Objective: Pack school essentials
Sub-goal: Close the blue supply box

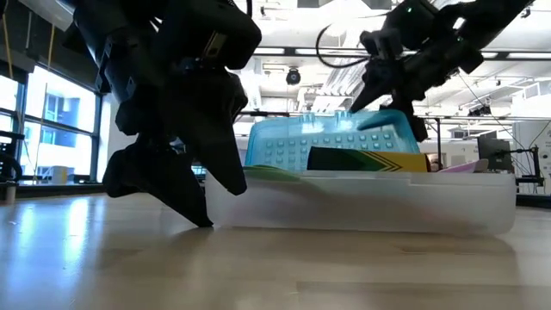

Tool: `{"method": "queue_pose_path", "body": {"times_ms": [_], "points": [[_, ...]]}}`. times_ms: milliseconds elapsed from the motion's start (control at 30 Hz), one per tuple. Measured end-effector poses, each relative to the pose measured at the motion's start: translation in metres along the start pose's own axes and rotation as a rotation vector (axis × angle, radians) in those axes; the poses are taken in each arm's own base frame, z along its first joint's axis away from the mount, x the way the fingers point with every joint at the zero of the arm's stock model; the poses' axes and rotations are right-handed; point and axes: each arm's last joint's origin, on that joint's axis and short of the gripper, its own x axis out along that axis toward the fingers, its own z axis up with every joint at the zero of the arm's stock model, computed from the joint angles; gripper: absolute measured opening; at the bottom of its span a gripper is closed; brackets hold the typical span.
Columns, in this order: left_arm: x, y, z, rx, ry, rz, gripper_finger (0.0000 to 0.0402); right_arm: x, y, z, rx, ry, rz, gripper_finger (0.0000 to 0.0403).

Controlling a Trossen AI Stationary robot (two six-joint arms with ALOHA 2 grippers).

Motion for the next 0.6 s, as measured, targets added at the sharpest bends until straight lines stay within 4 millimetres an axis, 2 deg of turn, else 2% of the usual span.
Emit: {"method": "queue_pose_path", "body": {"times_ms": [267,600], "points": [[0.000,0.001,0.002,-0.030,-0.034,0.012,0.0218,-0.014,0.016,-0.007,-0.002,-0.024,0.059,0.0137],[0.001,0.005,0.013,-0.076,-0.087,0.025,0.0218,-0.010,0.033,-0.027,-0.005,-0.007,0.069,0.0137]]}}
